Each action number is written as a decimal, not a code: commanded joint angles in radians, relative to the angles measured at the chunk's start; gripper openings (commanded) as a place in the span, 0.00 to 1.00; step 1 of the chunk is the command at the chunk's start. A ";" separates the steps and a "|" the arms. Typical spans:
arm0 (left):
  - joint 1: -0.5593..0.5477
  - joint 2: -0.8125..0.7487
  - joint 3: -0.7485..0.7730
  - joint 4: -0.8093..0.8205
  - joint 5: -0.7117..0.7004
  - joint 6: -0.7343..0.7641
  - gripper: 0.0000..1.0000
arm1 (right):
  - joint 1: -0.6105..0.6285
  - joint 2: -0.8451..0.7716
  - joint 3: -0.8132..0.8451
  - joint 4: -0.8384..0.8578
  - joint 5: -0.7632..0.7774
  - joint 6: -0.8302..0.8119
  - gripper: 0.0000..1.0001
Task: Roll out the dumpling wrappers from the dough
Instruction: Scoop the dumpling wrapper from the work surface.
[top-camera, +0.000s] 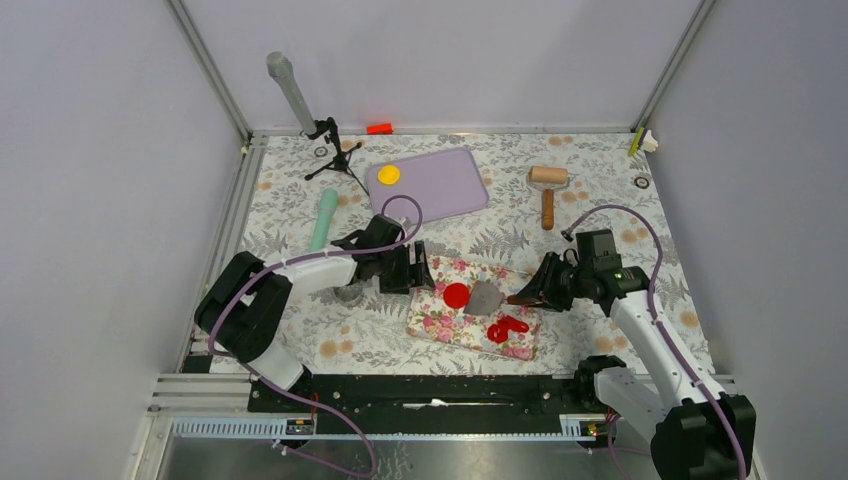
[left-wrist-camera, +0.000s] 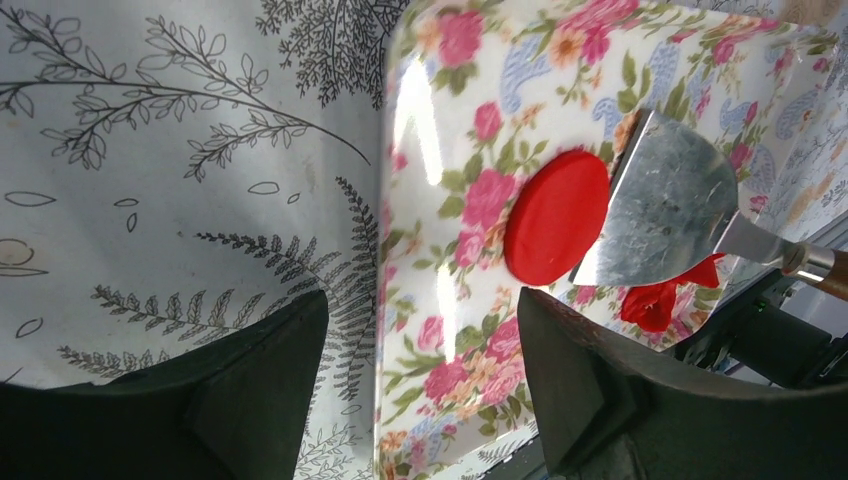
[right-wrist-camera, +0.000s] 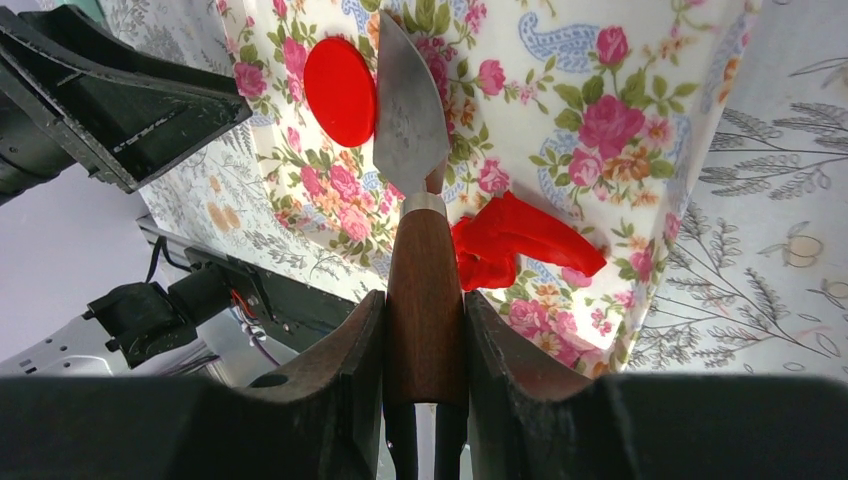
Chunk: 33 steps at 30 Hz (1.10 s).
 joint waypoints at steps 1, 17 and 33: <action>-0.004 0.025 0.048 0.027 0.011 0.000 0.75 | 0.051 0.019 -0.022 0.048 0.030 0.029 0.00; -0.004 0.050 0.063 0.032 0.027 -0.001 0.74 | 0.060 0.020 0.088 -0.087 0.112 0.005 0.00; -0.003 0.069 0.073 0.039 0.046 -0.001 0.73 | 0.168 0.043 0.052 -0.045 0.146 0.093 0.00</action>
